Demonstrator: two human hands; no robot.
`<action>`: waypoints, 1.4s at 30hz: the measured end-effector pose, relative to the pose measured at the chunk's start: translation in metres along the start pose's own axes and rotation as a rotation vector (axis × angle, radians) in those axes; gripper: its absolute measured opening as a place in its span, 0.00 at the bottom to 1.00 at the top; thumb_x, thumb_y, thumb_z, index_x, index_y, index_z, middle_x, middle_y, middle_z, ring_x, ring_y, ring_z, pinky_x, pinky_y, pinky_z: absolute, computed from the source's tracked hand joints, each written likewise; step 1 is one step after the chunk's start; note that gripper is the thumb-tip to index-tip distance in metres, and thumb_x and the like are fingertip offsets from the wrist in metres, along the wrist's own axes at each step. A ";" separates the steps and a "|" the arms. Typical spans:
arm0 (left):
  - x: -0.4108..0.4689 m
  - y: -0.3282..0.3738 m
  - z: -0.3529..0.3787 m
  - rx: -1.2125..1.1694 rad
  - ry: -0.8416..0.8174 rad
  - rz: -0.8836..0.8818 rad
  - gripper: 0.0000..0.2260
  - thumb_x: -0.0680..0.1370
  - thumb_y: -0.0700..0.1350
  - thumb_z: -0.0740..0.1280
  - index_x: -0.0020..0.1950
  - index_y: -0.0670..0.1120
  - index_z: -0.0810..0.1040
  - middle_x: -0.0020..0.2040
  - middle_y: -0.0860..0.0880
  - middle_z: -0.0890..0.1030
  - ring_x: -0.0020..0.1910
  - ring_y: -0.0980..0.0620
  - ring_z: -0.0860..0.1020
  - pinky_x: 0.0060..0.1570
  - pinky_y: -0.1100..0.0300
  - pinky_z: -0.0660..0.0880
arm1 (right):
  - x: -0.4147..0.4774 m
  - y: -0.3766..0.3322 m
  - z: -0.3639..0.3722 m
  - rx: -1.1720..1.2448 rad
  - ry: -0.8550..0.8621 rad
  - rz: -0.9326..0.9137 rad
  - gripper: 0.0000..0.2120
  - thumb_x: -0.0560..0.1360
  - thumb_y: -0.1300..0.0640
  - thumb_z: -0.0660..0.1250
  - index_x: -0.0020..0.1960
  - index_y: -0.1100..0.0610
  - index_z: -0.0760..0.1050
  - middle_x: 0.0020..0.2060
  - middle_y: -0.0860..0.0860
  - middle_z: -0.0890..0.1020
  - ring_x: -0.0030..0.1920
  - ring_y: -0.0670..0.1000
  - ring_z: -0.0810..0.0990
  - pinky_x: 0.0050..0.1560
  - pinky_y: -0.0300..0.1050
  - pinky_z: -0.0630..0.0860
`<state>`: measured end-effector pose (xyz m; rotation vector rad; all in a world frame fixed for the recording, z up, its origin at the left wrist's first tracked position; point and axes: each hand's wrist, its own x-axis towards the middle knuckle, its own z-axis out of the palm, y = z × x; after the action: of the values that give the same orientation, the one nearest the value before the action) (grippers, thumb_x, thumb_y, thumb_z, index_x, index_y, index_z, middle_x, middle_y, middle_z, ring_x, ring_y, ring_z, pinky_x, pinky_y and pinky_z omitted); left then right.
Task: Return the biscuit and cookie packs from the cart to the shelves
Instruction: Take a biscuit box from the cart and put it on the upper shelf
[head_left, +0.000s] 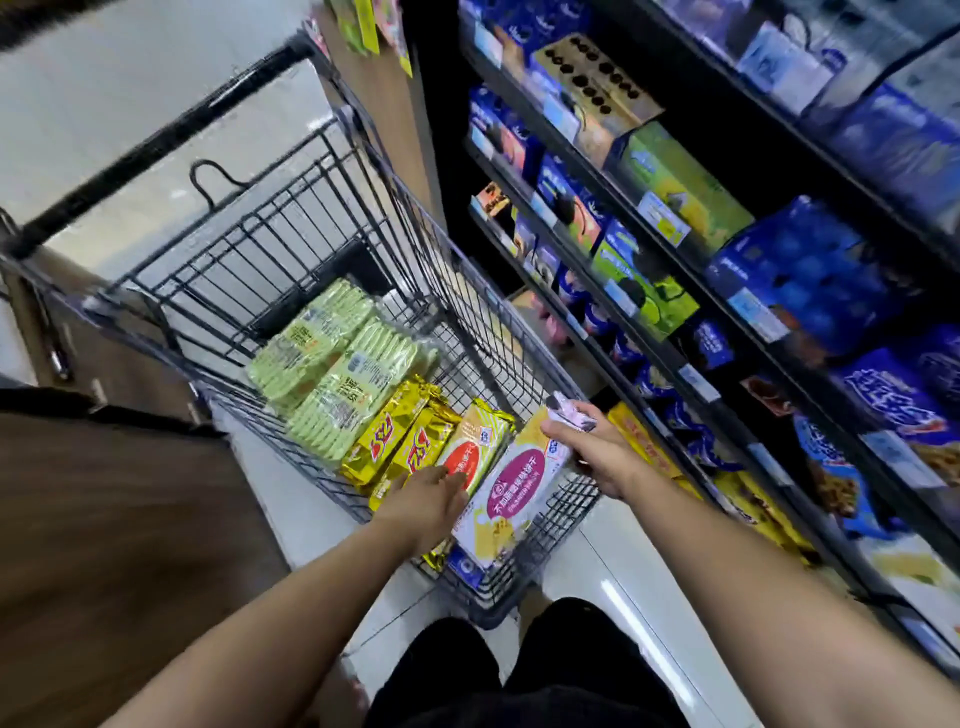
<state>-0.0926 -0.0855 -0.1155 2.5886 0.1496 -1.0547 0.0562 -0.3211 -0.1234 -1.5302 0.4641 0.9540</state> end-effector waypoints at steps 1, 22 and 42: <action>0.001 0.006 -0.006 -0.051 0.033 0.022 0.23 0.86 0.57 0.49 0.79 0.52 0.64 0.78 0.47 0.66 0.77 0.47 0.62 0.75 0.47 0.58 | -0.009 -0.004 -0.005 0.047 0.026 -0.022 0.27 0.70 0.56 0.80 0.65 0.51 0.73 0.46 0.50 0.87 0.39 0.48 0.85 0.33 0.40 0.77; -0.071 0.257 -0.022 -1.064 -0.390 0.296 0.20 0.76 0.57 0.73 0.62 0.46 0.79 0.52 0.46 0.86 0.45 0.50 0.83 0.40 0.55 0.79 | -0.336 0.115 -0.141 0.985 0.637 -0.431 0.30 0.74 0.53 0.75 0.72 0.52 0.66 0.62 0.56 0.82 0.55 0.56 0.84 0.57 0.56 0.80; -0.284 0.614 0.248 -0.580 -0.464 0.569 0.24 0.80 0.60 0.65 0.71 0.49 0.69 0.57 0.49 0.83 0.56 0.48 0.81 0.68 0.45 0.73 | -0.649 0.419 -0.330 0.770 1.120 -0.215 0.10 0.77 0.53 0.66 0.56 0.56 0.75 0.52 0.56 0.83 0.54 0.56 0.78 0.58 0.50 0.71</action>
<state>-0.3237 -0.7380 0.0836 1.6717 -0.3285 -1.1355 -0.5381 -0.8696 0.1057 -1.2105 1.2438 -0.3514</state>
